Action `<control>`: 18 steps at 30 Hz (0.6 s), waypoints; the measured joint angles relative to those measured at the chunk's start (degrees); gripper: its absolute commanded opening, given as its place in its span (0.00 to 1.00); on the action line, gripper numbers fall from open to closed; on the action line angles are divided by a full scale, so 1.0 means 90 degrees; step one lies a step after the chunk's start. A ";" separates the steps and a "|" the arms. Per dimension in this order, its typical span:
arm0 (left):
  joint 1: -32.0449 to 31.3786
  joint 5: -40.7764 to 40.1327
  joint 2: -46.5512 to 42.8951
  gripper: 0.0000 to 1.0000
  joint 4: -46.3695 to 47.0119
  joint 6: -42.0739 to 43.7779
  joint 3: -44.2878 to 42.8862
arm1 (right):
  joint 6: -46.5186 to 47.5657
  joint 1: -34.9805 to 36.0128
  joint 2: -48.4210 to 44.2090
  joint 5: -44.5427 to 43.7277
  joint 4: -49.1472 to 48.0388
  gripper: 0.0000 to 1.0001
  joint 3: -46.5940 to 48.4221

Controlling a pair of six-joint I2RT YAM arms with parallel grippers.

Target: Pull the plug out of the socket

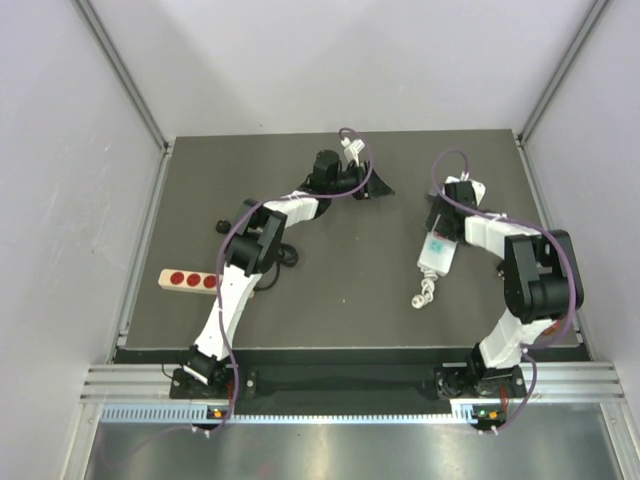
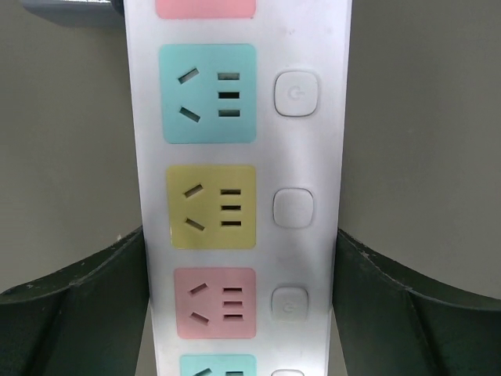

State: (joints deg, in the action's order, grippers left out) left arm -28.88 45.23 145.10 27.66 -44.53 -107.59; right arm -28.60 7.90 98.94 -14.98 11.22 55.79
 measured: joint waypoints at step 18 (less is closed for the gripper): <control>-0.0075 0.0175 0.0835 0.70 0.0952 -0.1593 -0.0782 | 0.0563 -0.0022 -0.0573 0.1739 -0.1372 0.00 -0.0957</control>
State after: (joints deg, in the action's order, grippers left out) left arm -29.56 46.81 152.62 36.23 -58.87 -114.63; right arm -23.53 7.70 93.78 0.67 -1.13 47.18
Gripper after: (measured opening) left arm 0.702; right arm 0.784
